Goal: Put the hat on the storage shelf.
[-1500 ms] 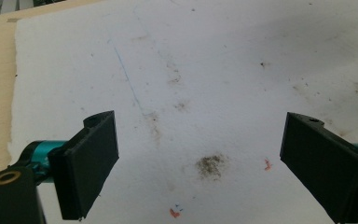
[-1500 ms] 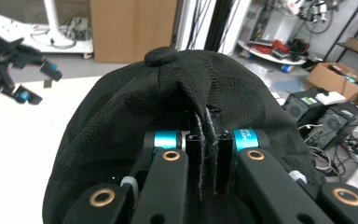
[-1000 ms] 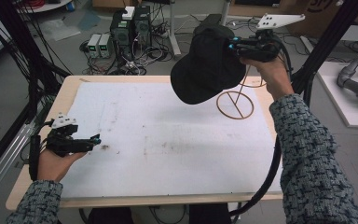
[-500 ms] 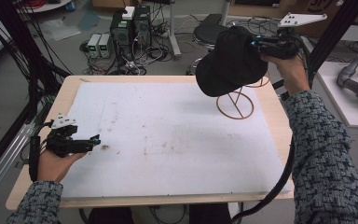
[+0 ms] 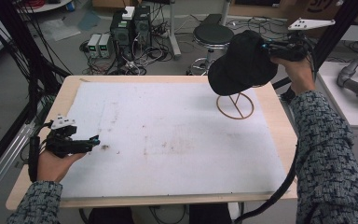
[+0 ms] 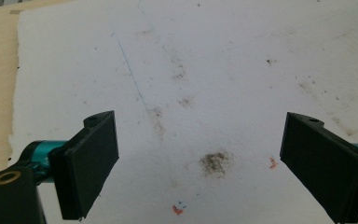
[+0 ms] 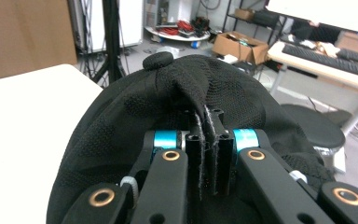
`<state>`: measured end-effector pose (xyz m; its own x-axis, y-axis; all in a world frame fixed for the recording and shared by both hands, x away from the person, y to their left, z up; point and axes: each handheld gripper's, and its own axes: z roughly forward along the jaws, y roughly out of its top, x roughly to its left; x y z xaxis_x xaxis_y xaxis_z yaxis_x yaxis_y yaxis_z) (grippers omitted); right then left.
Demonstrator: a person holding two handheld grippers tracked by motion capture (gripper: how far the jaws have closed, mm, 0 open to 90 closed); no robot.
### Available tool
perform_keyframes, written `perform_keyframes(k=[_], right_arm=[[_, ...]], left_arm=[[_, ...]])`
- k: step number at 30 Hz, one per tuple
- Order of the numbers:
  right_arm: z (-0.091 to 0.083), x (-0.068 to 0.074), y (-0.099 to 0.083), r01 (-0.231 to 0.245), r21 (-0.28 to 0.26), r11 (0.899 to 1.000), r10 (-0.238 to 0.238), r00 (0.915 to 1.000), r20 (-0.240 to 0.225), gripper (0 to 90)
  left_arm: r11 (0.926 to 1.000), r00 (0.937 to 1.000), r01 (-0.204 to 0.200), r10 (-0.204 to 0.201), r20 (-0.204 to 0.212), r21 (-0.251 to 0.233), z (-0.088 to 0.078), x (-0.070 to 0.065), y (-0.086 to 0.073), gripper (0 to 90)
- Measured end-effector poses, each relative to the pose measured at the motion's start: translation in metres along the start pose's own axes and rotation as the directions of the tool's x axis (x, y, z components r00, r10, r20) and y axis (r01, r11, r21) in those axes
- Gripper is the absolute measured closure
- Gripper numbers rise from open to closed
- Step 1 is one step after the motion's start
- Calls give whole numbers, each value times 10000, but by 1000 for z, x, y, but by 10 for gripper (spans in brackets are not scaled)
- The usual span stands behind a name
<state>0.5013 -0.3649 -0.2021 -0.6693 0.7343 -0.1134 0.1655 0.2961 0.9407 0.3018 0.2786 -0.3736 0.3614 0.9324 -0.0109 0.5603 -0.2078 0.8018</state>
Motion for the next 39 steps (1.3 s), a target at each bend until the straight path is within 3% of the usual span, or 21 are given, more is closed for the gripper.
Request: perform_keyframes(k=[6,20,29,39], right_arm=[[-3,-13,-14,-472,29,9989,471,9987,172,877],[-3,-28,-38,-1187,128,9929,1183,9926,277,847],[5,-24,-42,-859,802,9931,858,9963,45,813],[6,-25,-45,-1202,984,9879,1218,9925,-110,724]], left_arm=[[10000,10000,-68,68,17,33,3,-1,1,118],[10000,10000,-16,17,-30,44,2,-1,-1,124],[10000,10000,60,-60,-21,2,-1,1,-4,124],[10000,9999,94,-94,-58,-24,-3,3,-4,124]])
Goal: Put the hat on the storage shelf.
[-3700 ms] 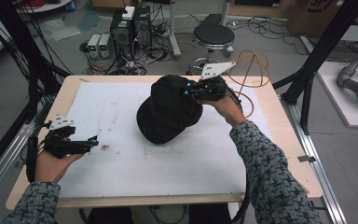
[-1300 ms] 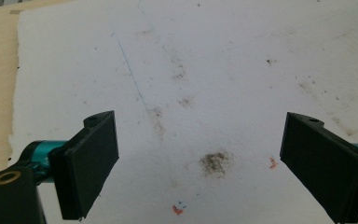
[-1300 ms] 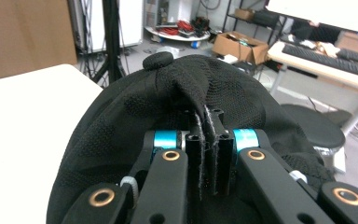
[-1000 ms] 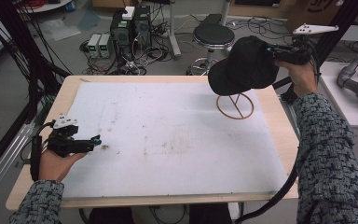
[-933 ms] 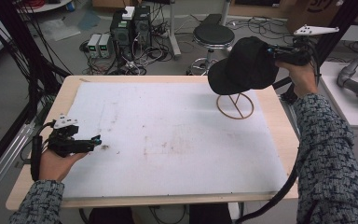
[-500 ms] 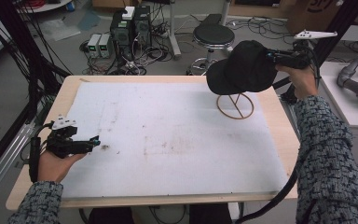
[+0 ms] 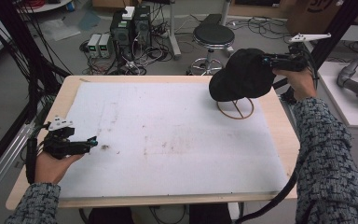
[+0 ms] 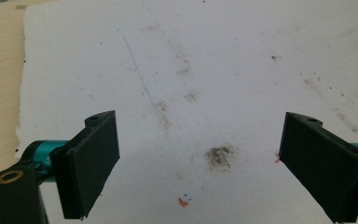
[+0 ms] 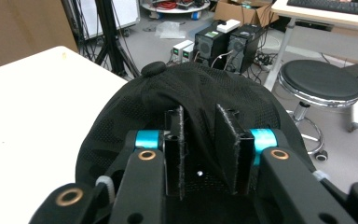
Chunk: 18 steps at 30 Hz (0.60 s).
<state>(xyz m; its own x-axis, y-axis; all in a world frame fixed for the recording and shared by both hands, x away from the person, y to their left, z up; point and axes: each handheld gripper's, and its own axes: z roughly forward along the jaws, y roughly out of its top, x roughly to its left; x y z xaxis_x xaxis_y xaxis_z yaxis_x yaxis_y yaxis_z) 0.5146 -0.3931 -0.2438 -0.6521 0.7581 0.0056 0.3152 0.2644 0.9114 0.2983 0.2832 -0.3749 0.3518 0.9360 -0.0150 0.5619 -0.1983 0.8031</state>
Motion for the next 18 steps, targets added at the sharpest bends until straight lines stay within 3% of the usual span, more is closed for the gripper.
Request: perform_keyframes(k=[3,18], right_arm=[[-2,0,0,-18,58,10000,18,10000,-67,659],[-12,6,1,14,157,9999,-14,10000,-57,499]], left_arm=[[10000,10000,-43,43,30,-3,1,-1,1,124],[9997,9997,-212,213,148,-96,3,-7,8,124]])
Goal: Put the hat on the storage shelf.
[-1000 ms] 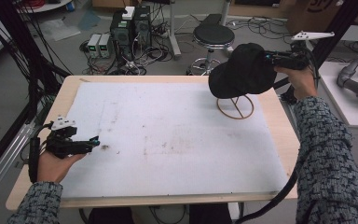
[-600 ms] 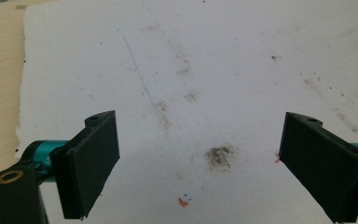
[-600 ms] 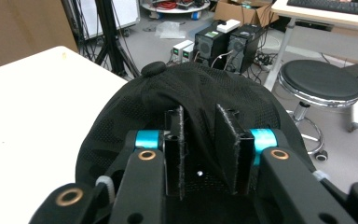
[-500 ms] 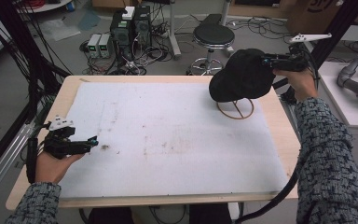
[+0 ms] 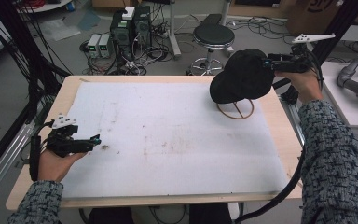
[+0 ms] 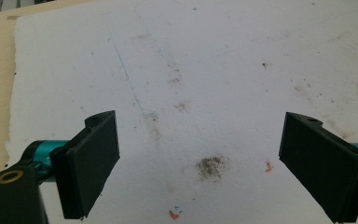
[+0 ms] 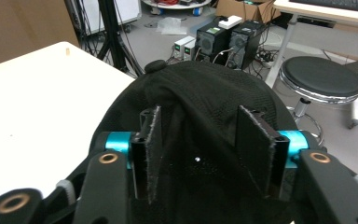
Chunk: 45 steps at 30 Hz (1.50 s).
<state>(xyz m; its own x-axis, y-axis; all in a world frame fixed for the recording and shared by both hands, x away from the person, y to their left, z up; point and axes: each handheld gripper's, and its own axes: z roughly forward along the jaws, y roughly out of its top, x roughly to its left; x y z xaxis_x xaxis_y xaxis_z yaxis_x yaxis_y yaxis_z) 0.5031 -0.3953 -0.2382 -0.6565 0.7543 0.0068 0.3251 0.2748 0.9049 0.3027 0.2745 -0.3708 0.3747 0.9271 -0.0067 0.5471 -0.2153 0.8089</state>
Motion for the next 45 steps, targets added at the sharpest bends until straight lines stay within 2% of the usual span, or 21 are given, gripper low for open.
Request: perform_keyframes(k=[4,10,17,20,23,26,29,31,37,40,42,43,45], right_arm=[[-1,5,1,68,135,9999,-69,10000,44,458],[-8,16,2,60,-108,9999,-60,10000,-1,408],[-15,34,-6,235,-241,9994,-240,9995,-203,355],[-21,41,-10,80,-473,9989,-93,9996,-282,323],[-25,46,-13,112,-305,9995,-122,9993,-355,296],[-28,54,-17,-16,-499,9988,-8,9988,-481,259],[-27,63,-24,-105,-252,9996,90,9983,-577,218],[-27,69,-29,-174,-272,9995,154,9974,-710,217],[-26,92,-42,-134,-471,9988,75,9925,-1220,171],[-23,113,-49,-171,-433,9989,97,9859,-1673,134],[-19,127,-55,-4,-500,9987,-93,9811,-1935,132],[-16,137,-60,123,-494,9987,-229,9751,-2207,132],[-10,148,-67,501,-292,9983,-555,9714,-2310,132]], left_arm=[[10000,10000,-59,59,60,-48,2,-3,2,124],[9999,9997,-147,148,212,-41,5,-6,5,124],[9995,9988,-304,307,373,-68,11,-13,10,124],[9994,9983,-349,352,456,-67,14,-16,12,124],[9991,9977,-420,422,524,-52,17,-19,14,124],[9989,9972,-460,464,589,-72,19,-22,17,124],[9984,9962,-555,558,667,-54,21,-24,19,124],[9982,9957,-589,593,708,-76,22,-26,20,124],[9984,9960,-564,568,692,-74,22,-26,19,124],[9985,9963,-531,539,666,-136,20,-25,18,124],[9986,9965,-512,522,655,-162,18,-24,17,124],[9987,9966,-492,499,655,-129,18,-24,16,124],[9988,9970,-469,478,613,-166,17,-24,15,124]])
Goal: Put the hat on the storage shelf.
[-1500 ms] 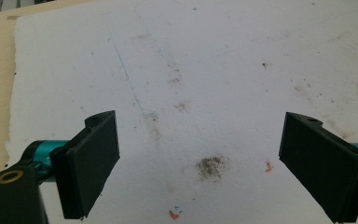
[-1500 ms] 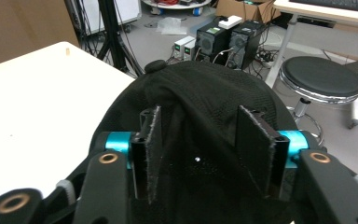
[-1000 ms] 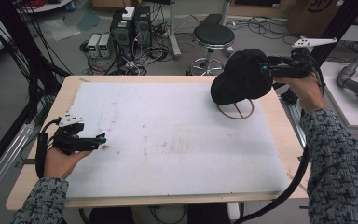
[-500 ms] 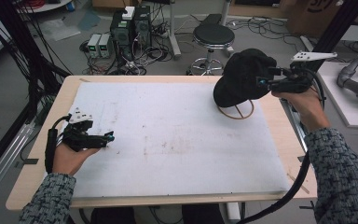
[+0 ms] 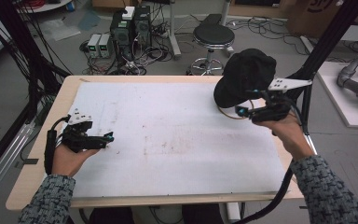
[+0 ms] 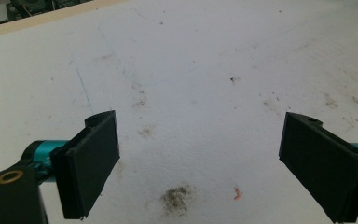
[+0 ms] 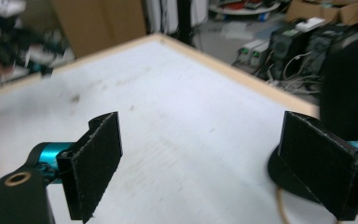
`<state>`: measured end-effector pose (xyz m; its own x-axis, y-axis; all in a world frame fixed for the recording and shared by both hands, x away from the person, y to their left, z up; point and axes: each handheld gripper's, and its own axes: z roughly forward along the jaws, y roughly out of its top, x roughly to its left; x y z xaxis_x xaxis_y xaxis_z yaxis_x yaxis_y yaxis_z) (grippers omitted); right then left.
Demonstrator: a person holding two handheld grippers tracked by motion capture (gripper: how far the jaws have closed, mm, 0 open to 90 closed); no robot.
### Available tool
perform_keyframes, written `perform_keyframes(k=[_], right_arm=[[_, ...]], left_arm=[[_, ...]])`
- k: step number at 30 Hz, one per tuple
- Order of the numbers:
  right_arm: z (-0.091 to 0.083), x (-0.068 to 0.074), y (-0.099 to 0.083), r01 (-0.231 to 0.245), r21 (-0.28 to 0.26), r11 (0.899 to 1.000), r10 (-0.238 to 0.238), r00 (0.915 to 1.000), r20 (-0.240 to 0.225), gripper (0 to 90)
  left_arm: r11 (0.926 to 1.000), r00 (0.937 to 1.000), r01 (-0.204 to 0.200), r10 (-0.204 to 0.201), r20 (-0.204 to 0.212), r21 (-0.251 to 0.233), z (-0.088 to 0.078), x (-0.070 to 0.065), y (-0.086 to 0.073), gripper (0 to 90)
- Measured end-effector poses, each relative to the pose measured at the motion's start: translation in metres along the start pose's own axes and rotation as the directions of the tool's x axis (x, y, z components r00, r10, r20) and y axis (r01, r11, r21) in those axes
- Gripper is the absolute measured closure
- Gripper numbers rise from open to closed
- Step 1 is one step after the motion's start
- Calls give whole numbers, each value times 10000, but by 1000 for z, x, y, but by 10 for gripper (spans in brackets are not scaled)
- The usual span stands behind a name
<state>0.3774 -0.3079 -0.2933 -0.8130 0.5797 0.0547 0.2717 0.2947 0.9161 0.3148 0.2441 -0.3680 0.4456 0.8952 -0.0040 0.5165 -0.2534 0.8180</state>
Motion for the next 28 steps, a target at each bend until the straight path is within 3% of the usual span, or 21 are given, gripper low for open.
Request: perform_keyframes(k=[3,7,28], right_arm=[[12,9,-10,212,470,9987,-205,9997,-157,132],[20,11,-18,153,754,9970,-140,9997,-177,132],[20,12,-27,-59,668,9977,72,9998,-188,132]], left_arm=[[10000,10000,-42,42,14,-56,-3,0,0,124],[9999,10000,-2,2,-28,-108,-5,2,1,124],[9999,10000,19,-20,-61,-160,-6,4,1,124]])
